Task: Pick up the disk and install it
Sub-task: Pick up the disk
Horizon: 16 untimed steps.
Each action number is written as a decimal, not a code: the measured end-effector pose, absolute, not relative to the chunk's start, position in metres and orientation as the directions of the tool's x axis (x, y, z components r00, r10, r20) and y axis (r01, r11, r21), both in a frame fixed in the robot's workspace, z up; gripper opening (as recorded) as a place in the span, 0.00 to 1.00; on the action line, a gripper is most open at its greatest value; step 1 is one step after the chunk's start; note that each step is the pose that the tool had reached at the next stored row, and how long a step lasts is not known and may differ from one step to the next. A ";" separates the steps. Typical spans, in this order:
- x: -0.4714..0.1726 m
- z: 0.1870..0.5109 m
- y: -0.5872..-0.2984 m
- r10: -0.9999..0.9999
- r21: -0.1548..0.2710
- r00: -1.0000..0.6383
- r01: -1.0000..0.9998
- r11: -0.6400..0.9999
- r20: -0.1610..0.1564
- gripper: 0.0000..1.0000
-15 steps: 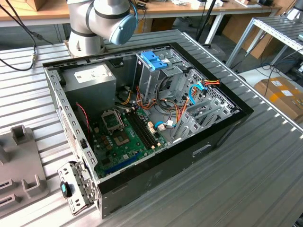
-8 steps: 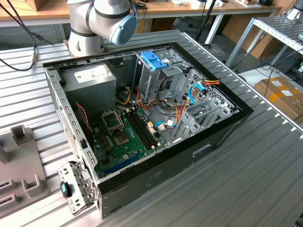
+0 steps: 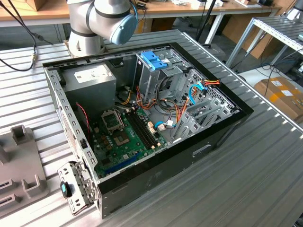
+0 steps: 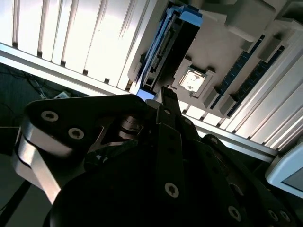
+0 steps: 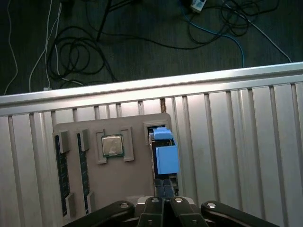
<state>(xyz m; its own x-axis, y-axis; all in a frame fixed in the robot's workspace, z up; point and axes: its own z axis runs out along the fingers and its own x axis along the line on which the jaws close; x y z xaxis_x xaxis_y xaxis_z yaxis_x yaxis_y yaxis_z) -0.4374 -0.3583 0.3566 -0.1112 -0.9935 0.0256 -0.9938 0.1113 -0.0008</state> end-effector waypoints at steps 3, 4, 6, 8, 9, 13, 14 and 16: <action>-0.437 0.357 -0.358 -0.994 -0.001 -0.104 -0.995 0.104 0.026 0.11; -0.437 0.357 -0.358 -0.994 -0.001 -0.102 -0.995 0.102 0.026 0.11; -0.437 0.357 -0.358 -0.995 -0.001 -0.097 -0.995 0.097 0.026 0.11; -0.436 0.357 -0.358 -0.995 -0.001 -0.093 -0.996 0.093 0.026 0.11; -0.436 0.357 -0.358 -0.995 -0.001 -0.092 -0.996 0.092 0.026 0.11; -0.436 0.357 -0.358 -0.996 -0.001 -0.087 -0.996 0.087 0.026 0.11; -0.436 0.357 -0.358 -0.996 -0.001 -0.086 -0.996 0.086 0.026 0.11; -0.436 0.357 -0.358 -0.996 -0.001 -0.086 -0.996 0.086 0.026 0.11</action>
